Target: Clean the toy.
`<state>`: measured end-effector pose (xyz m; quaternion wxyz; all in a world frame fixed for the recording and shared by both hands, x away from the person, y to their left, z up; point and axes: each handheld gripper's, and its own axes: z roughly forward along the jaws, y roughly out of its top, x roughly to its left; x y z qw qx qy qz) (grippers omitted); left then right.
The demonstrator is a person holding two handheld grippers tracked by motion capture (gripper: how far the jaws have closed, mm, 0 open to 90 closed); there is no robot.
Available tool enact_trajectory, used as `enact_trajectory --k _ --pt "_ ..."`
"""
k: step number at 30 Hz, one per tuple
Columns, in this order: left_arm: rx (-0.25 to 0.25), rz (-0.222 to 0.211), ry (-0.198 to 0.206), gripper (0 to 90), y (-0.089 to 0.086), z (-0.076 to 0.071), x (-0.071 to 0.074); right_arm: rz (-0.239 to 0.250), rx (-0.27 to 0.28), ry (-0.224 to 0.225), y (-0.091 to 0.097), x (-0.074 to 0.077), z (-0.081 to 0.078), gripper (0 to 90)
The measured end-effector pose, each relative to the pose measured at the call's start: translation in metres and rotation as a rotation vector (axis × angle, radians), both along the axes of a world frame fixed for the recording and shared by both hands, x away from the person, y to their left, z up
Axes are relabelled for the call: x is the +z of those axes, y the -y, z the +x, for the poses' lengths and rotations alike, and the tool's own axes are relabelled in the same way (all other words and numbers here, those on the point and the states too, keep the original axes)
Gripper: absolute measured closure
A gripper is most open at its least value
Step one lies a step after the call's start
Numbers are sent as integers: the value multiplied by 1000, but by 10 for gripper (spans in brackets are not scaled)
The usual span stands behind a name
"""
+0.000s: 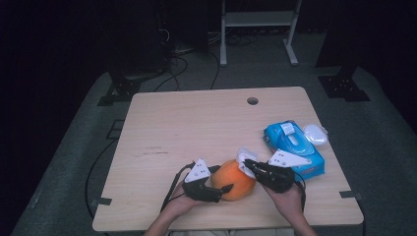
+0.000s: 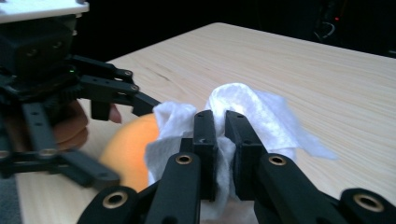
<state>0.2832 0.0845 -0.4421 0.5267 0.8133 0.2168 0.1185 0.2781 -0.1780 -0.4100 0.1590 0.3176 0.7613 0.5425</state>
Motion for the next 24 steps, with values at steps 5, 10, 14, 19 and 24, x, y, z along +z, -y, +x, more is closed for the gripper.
enact_trajectory --k 5,10,14,19,24 --pt "-3 -16 32 445 -2 -6 12 -8 38 41 -10 9 -7 820" --pt "-16 -29 23 357 -2 -3 8 11 0 -19 6 -5 6 820" --pt "19 -30 -11 184 -4 3 5 29 -12 -46 11 -10 11 820" --pt "17 -26 -12 280 -1 -1 2 40 8 -43 5 -5 6 826" --pt "-2 -17 17 340 7 -7 5 12 86 8 -12 9 -5 827"
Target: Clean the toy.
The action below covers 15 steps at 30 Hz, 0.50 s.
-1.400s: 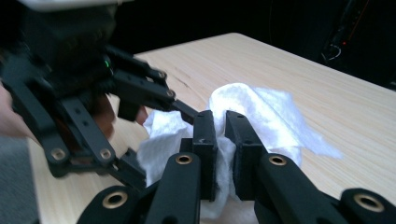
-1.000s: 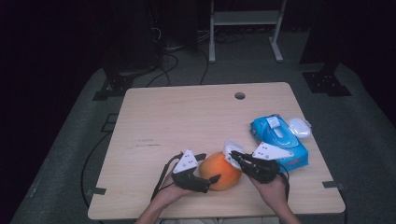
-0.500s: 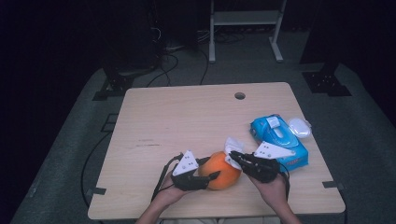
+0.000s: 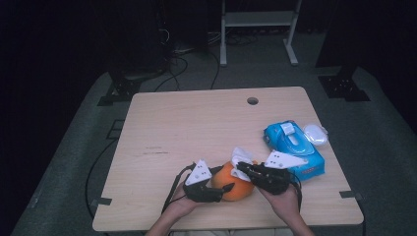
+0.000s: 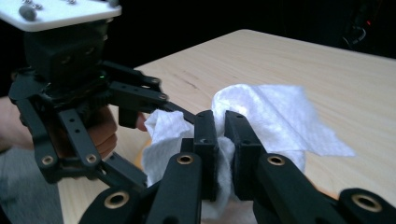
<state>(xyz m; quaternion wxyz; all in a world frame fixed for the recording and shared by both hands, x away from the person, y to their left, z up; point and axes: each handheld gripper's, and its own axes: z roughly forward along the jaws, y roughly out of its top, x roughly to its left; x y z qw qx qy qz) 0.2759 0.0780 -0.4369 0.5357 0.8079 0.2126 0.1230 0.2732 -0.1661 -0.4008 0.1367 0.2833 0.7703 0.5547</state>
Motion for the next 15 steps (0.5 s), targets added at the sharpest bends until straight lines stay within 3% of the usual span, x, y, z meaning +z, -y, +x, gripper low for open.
enact_trajectory --k 5,8,10,15 --pt "-3 -26 -29 195 -6 6 -1 -16 -60 -28 17 -9 11 827" --pt "-11 -2 -67 137 -8 9 -5 26 -99 -66 31 -14 17 827" --pt "-17 -4 -75 170 -8 10 -7 41 -100 -72 33 -12 16 828" --pt "-6 22 -14 357 -5 3 -4 37 -50 -41 17 -5 7 829"
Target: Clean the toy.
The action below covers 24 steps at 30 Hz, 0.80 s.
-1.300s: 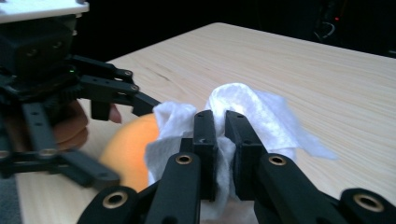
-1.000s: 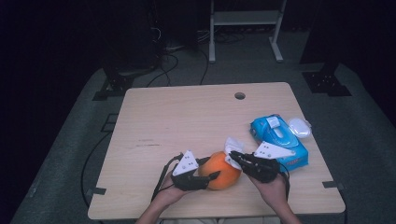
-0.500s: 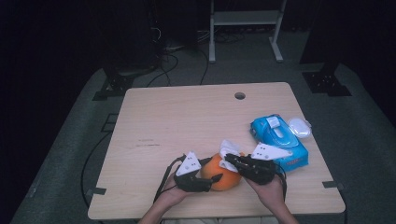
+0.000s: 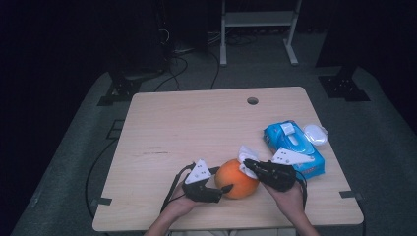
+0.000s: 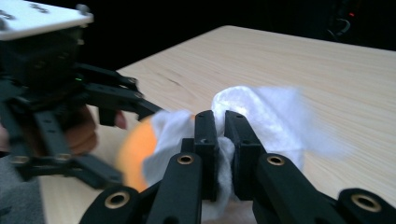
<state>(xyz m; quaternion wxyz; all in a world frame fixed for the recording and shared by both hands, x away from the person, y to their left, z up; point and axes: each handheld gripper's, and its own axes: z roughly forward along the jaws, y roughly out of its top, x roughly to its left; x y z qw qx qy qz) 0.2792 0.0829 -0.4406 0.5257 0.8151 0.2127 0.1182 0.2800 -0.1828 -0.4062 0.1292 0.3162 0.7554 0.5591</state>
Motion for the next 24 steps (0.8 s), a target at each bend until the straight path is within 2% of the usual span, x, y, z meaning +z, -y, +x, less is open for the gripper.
enact_trajectory --k 2,4,6,10,12,15,18,20,21,24 --pt "-7 1 9 407 1 -1 2 23 37 1 -4 3 -3 829" --pt "-4 2 15 424 1 -2 3 2 43 18 -6 6 -5 829" --pt "-6 1 13 430 0 -3 3 5 25 10 -1 4 -1 829" --pt "-4 -7 16 438 1 -3 5 9 -49 -26 17 -5 9 828" --pt "-4 -9 16 441 2 -4 6 17 -61 -31 21 -6 10 829" --pt "0 -21 20 447 1 -3 8 24 -28 -7 12 2 4 829" --pt "9 -29 29 453 -1 -4 11 34 48 24 -3 11 -5 829" --pt "12 -27 38 457 -3 -5 14 23 58 33 -7 12 -7 829" --pt "14 -30 40 460 -4 -5 15 19 53 34 -6 10 -5 829" --pt "17 -43 39 468 -5 -5 16 24 -7 -2 8 1 5 828"
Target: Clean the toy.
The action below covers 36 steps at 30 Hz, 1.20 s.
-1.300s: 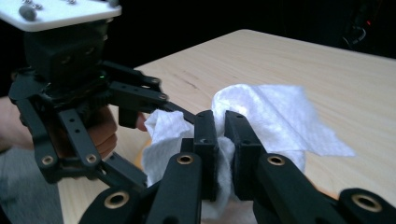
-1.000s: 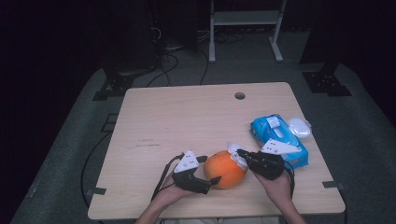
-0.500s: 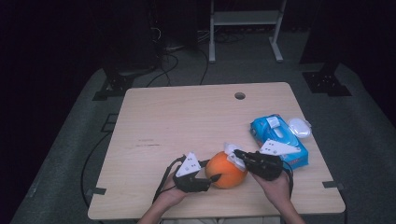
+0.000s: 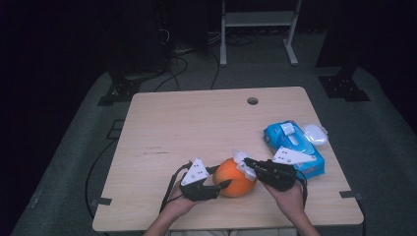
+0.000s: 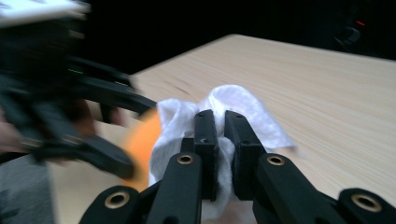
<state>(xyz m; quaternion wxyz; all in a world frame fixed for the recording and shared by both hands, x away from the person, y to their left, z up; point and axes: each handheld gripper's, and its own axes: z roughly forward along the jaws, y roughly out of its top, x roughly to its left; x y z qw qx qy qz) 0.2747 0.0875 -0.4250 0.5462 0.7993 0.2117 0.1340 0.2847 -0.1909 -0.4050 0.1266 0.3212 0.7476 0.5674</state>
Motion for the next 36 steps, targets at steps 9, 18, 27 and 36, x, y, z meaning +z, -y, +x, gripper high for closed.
enact_trajectory --k 9,18,27,36 --pt "-16 -24 -6 475 1 -2 6 49 72 19 -13 13 -10 828" --pt "-35 -11 16 345 7 -2 0 3 -2 -17 1 -3 0 827" --pt "-49 -30 -85 157 3 9 -15 -27 3 -10 -5 -7 1 825" --pt "3 -23 -30 405 4 0 3 38 66 39 -14 14 -13 828"
